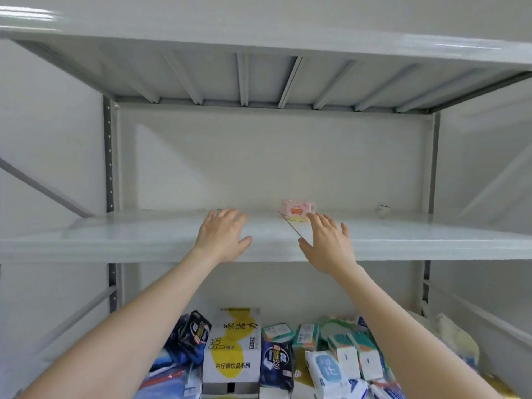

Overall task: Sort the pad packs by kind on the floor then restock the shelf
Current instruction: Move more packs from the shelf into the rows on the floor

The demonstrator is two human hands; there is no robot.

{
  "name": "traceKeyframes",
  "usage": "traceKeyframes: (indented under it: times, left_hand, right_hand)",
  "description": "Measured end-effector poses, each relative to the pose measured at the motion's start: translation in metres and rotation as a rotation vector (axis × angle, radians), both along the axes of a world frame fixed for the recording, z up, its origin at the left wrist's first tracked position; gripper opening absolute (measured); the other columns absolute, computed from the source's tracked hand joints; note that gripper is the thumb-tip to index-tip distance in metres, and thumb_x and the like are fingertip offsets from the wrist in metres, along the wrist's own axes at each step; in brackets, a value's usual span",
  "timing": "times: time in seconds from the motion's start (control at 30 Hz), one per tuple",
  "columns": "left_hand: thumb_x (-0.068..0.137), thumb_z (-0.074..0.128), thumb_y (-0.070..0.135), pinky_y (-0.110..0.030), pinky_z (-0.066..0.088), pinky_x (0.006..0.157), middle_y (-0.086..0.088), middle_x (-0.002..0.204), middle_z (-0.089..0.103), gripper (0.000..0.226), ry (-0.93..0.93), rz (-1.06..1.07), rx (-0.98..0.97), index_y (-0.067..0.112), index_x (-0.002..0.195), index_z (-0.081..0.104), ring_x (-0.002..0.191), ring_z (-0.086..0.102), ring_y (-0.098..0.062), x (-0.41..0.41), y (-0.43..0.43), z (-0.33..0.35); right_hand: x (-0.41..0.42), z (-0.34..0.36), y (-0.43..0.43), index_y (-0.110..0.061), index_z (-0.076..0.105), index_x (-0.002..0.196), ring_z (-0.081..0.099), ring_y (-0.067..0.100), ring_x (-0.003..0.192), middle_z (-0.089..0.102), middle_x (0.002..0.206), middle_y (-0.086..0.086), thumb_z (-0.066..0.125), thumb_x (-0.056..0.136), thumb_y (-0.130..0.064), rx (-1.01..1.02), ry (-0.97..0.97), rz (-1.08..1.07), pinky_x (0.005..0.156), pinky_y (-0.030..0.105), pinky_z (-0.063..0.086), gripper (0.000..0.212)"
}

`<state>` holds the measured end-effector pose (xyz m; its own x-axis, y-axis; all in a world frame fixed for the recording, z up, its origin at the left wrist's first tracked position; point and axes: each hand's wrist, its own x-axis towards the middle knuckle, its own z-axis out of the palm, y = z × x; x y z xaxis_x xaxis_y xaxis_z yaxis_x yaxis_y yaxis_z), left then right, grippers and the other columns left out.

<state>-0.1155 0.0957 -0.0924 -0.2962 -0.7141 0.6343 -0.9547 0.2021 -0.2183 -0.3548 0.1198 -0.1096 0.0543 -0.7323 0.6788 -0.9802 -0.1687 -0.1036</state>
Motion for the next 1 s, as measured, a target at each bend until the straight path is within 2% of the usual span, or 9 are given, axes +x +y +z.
traceKeyframes:
  times: [0.23,0.5,0.63,0.77,0.9,1.0]
  left_hand:
    - [0.093,0.045,0.051,-0.040,0.021,0.116,0.000,0.151,0.038,0.062,0.041,-0.090,-0.001,0.022,0.146,0.035,0.141,0.030,-0.019,-0.029,-0.091,0.023]
    - [0.094,0.043,0.053,-0.041,0.023,0.115,0.000,0.152,0.038,0.062,0.132,-0.071,0.015,0.023,0.147,0.035,0.140,0.032,-0.019,-0.077,-0.202,0.052]
    - [0.095,0.041,0.055,-0.042,0.025,0.115,0.000,0.152,0.039,0.062,0.191,-0.063,0.071,0.023,0.148,0.035,0.139,0.034,-0.021,-0.095,-0.255,0.070]
    - [0.095,0.041,0.057,-0.042,0.029,0.113,-0.002,0.150,0.041,0.064,0.256,-0.077,0.125,0.023,0.148,0.034,0.137,0.038,-0.023,-0.108,-0.293,0.081]
    - [0.093,0.044,0.061,-0.042,0.036,0.108,-0.004,0.151,0.040,0.069,0.301,-0.102,0.246,0.024,0.150,0.030,0.133,0.042,-0.025,-0.115,-0.323,0.088]
    - [0.091,0.048,0.061,-0.041,0.037,0.107,-0.004,0.152,0.037,0.072,0.324,-0.124,0.352,0.025,0.151,0.028,0.132,0.045,-0.025,-0.121,-0.347,0.088]
  right_hand:
    - [-0.029,0.018,-0.082,-0.020,0.029,0.146,0.030,0.021,0.140,0.037,0.150,-0.002,0.050,0.093,-0.045,-0.024,-0.051,-0.016,0.115,0.045,0.021,0.062]
    - [-0.068,0.052,-0.191,-0.021,0.026,0.148,0.022,0.019,0.144,0.031,0.154,-0.003,0.050,0.090,-0.054,0.048,0.058,0.072,0.116,0.046,0.018,0.071]
    - [-0.081,0.069,-0.241,-0.022,0.026,0.148,0.025,0.019,0.143,0.034,0.152,-0.002,0.055,0.083,-0.061,0.130,0.043,0.084,0.116,0.046,0.018,0.081]
    - [-0.089,0.073,-0.277,-0.023,0.029,0.145,0.035,0.020,0.137,0.042,0.147,-0.003,0.058,0.079,-0.061,0.193,0.008,0.092,0.111,0.045,0.025,0.082]
    - [-0.094,0.074,-0.299,-0.025,0.029,0.145,0.041,0.022,0.131,0.046,0.142,-0.002,0.058,0.077,-0.067,0.264,-0.025,0.118,0.105,0.043,0.033,0.085]
    - [-0.099,0.071,-0.310,-0.025,0.033,0.143,0.046,0.020,0.126,0.049,0.137,-0.003,0.060,0.078,-0.064,0.342,-0.083,0.150,0.098,0.039,0.038,0.080]
